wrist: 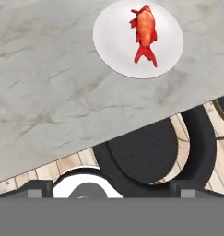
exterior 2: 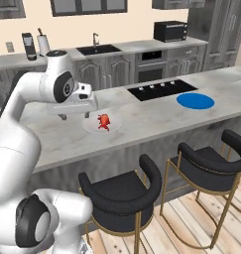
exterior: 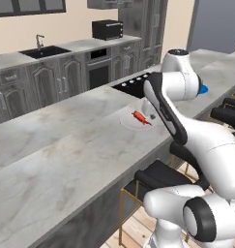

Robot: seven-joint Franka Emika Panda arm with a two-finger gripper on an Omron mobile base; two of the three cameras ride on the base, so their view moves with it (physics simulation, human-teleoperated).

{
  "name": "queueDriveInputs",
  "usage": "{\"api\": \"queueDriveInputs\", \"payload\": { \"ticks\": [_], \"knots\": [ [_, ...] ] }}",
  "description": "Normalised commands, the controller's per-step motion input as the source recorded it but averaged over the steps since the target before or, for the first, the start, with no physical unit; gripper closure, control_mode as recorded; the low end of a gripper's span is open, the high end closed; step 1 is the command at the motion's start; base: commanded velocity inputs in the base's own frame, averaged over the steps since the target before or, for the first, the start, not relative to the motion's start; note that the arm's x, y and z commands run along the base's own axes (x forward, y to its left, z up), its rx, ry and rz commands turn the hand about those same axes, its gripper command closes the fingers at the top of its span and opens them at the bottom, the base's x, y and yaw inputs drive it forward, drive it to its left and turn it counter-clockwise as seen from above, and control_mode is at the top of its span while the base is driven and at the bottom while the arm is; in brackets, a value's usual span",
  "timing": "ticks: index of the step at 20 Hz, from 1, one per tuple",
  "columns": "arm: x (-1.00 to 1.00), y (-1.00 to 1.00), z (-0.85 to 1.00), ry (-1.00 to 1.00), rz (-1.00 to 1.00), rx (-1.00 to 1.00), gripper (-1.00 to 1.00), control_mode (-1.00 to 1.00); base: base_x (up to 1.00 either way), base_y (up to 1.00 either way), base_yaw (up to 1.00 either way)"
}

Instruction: Transport the fish and mushroom to the fridge. Place the fish on the rack containing meat and place the mushroom on the rack containing the vegetable, ensuring meats and vegetables are on different racks.

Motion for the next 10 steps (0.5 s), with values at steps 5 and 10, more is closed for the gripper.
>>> {"api": "queueDriveInputs", "payload": {
  "ticks": [5,10],
  "knots": [
    [0.35,-0.02,-0.36,0.06,0.05,0.00,-1.00,-1.00,0.00,0.00,0.00],
    [0.34,-0.03,-0.28,0.00,0.03,0.00,-1.00,-1.00,0.00,0.00,0.00]
  ]
}}
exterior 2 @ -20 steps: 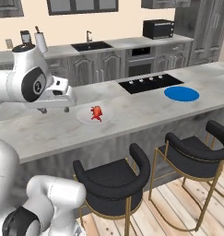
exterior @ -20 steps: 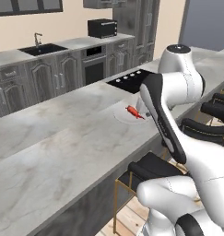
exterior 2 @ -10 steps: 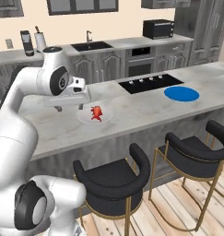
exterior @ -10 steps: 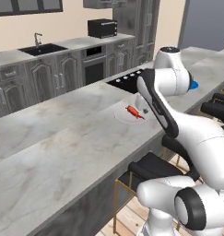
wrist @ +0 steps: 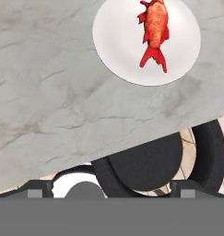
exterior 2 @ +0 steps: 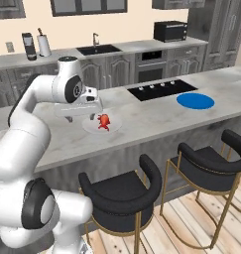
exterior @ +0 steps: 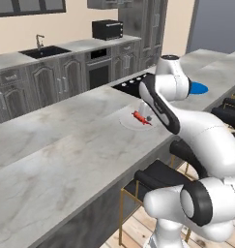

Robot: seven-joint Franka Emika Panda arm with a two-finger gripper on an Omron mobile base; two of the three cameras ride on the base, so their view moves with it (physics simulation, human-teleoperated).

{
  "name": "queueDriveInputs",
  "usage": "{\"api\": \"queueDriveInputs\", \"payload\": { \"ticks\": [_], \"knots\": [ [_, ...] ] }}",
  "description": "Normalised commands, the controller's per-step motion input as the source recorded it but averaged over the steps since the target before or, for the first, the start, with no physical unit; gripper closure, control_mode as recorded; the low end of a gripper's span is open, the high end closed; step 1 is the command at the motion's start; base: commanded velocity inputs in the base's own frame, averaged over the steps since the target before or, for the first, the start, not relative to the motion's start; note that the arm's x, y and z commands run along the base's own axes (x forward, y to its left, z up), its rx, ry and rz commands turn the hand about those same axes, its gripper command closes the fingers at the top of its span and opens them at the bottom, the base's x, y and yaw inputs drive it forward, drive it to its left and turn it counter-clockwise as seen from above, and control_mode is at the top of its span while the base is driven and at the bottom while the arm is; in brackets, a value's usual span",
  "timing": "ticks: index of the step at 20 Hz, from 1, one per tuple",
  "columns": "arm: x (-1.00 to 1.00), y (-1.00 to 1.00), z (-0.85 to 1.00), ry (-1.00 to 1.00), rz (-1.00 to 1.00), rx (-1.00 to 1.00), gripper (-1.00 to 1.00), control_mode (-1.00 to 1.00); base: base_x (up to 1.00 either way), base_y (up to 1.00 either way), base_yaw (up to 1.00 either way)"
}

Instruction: Transport the fish and mushroom to the fridge. Place the fish on the rack containing meat and place the mushroom on the rack containing the vegetable, ensuring meats and vegetables are on different racks.

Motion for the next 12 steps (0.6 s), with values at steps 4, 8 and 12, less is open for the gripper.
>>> {"api": "queueDriveInputs", "payload": {
  "ticks": [4,8,12],
  "knots": [
    [0.31,-0.01,-0.33,0.01,0.03,0.00,-1.00,-1.00,0.00,0.00,0.00],
    [0.27,-0.05,-0.29,0.00,0.03,0.00,-1.00,-1.00,0.00,0.00,0.00],
    [0.37,-0.12,-0.21,0.00,0.05,0.00,-1.00,-1.00,0.00,0.00,0.00]
  ]
}}
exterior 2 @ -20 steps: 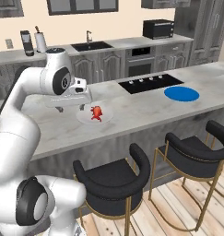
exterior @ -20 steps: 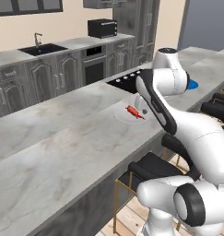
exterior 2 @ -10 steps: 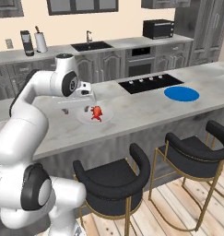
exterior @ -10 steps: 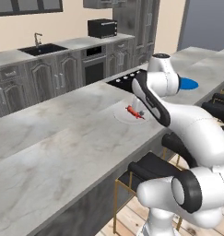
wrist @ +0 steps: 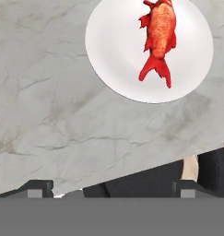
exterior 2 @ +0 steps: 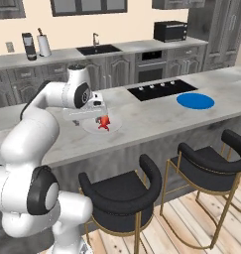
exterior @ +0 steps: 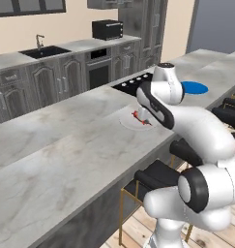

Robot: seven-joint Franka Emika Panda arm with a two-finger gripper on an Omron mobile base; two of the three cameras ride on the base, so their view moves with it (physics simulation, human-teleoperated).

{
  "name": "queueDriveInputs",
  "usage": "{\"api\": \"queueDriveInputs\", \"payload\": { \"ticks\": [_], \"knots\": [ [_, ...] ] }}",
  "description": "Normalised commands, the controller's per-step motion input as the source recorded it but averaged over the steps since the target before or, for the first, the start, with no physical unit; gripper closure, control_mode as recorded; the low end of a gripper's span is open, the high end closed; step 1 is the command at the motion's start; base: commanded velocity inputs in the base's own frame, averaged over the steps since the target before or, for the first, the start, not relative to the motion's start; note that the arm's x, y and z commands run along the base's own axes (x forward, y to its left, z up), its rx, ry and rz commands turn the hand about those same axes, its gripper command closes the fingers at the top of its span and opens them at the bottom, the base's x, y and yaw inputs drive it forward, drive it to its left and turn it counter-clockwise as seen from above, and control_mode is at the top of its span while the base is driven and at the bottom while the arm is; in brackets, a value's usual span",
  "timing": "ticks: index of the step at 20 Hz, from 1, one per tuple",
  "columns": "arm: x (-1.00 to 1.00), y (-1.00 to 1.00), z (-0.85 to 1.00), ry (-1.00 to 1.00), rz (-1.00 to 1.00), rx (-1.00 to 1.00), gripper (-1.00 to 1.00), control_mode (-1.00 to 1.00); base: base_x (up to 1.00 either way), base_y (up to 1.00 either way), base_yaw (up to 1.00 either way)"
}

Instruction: Transport the fish and mushroom to the fridge. Place the fish on the rack containing meat and place the mushroom on the rack containing the vegetable, ensuring meats and vegetables are on different racks.

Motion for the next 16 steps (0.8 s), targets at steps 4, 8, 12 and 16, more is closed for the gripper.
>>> {"api": "queueDriveInputs", "payload": {
  "ticks": [4,8,12,16],
  "knots": [
    [0.38,-0.09,-0.13,0.00,0.06,0.00,-1.00,-1.00,0.00,0.00,0.00],
    [0.39,-0.04,-0.16,0.00,0.05,0.00,-1.00,-1.00,0.00,0.00,0.00],
    [0.47,0.00,-0.19,0.00,0.03,0.00,-1.00,-1.00,0.00,0.00,0.00],
    [0.50,0.00,-0.17,0.00,0.02,0.00,-1.00,-1.00,0.00,0.00,0.00]
  ]
}}
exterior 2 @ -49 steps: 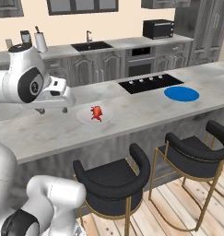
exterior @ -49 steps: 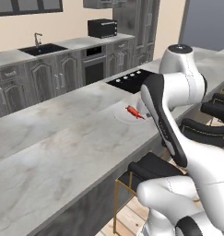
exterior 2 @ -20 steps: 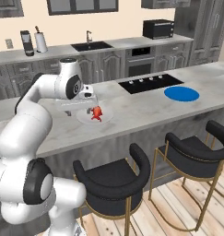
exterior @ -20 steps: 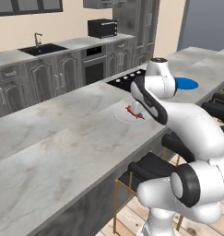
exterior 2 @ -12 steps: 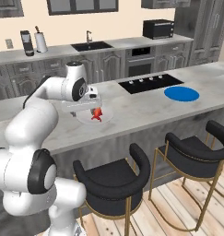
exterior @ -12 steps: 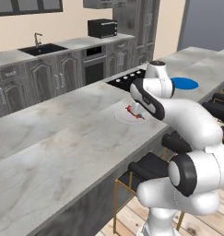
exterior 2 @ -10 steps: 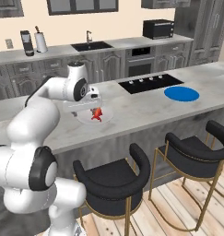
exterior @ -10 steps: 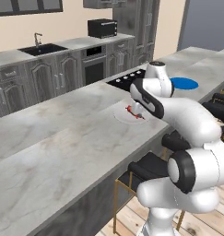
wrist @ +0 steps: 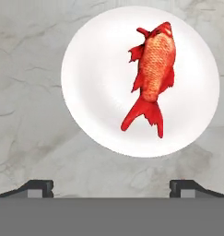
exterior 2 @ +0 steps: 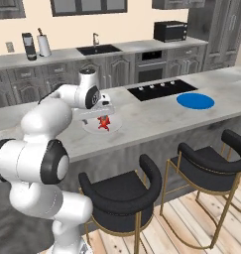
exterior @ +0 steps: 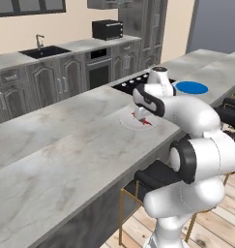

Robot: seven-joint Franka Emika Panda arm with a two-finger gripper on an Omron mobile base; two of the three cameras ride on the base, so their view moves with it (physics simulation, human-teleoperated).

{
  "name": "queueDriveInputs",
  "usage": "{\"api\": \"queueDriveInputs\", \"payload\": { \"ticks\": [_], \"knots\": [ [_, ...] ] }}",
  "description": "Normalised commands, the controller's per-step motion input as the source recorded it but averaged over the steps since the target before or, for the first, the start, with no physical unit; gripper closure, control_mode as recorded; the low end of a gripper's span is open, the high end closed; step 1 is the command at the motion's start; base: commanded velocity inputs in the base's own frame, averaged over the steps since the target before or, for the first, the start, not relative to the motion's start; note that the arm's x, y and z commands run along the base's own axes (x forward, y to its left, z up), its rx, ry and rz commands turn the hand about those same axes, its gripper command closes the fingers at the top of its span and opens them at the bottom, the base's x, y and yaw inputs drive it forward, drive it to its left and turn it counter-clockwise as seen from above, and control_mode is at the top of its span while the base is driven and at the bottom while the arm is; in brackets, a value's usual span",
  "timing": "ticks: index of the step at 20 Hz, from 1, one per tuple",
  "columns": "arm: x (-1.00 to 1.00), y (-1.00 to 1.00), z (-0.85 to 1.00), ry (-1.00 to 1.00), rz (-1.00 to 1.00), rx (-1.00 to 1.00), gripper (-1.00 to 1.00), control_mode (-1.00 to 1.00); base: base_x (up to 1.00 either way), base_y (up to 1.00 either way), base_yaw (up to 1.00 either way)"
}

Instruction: Transport the fish and mushroom to the fridge. Place the fish on the rack containing meat and place the mushroom on the rack containing the vegetable, ensuring meats and vegetables are on different racks.

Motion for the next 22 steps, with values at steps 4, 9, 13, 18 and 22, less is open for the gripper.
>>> {"api": "queueDriveInputs", "payload": {
  "ticks": [4,9,13,18,22],
  "knots": [
    [0.46,0.00,-0.28,0.04,0.02,0.00,-1.00,-1.00,0.00,0.00,0.00],
    [0.41,0.00,-0.33,0.06,0.01,0.00,-1.00,-1.00,0.00,0.00,0.00],
    [0.47,0.00,-0.31,0.05,0.00,0.00,-1.00,-1.00,0.00,0.00,0.00],
    [0.38,0.00,-0.25,0.03,0.00,0.00,-1.00,-1.00,0.00,0.00,0.00],
    [0.26,0.00,-0.29,0.01,0.01,0.00,-1.00,-1.00,0.00,0.00,0.00]
  ]
}}
